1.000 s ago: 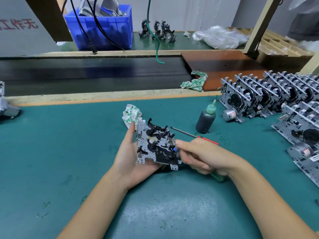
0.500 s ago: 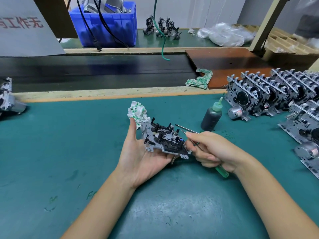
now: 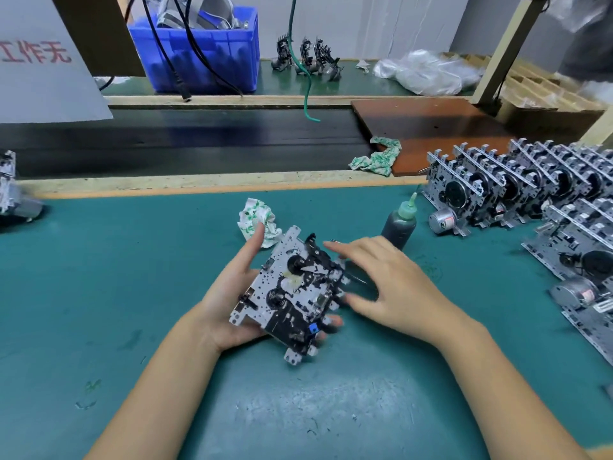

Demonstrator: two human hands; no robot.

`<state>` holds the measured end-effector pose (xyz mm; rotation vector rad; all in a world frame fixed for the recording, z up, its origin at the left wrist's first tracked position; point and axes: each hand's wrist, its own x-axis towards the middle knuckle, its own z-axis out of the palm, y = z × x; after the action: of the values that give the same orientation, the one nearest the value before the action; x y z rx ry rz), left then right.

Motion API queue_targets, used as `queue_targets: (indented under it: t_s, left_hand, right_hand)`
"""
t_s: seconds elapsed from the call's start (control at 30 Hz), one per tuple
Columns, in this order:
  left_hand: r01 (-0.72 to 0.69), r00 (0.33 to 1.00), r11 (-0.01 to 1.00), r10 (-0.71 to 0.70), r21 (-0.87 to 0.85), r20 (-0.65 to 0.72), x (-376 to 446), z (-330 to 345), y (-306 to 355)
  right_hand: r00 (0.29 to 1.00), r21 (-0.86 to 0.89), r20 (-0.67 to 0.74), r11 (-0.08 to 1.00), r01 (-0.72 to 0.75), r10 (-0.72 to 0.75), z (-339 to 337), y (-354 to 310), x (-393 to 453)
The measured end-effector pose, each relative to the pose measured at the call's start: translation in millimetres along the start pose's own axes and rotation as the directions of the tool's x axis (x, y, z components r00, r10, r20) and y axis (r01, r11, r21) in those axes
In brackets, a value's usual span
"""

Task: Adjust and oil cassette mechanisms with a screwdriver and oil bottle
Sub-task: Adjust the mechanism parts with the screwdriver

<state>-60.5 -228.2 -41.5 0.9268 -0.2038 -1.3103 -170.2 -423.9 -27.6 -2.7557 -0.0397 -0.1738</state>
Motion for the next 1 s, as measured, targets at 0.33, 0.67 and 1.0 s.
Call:
queue_targets:
  t_s: [0.33,0.67,1.0]
  left_hand:
    - [0.105,0.994,0.993,-0.107,-0.06,-0.037,-7.3,-5.5,6.2]
    - [0.31,0.677,0.411,0.537,0.857,-0.503,-39.2,15.7,-6.2]
    - [0.438,0.672,-0.295,0.735,0.849,-0.091,-44.7,30.3,-46.1]
  right_hand:
    - [0.993,-0.235,-0.023,0.966,0.111,-0.119,-9.2,-8.4,-15.5]
    - [0.992,-0.166,-0.068,0.979,-0.117,0.107,-1.9,-12.4,-37.8]
    - [0.973,-0.249,-0.221,0.969,0.011,-0.067,15.6,-8.4,-44.3]
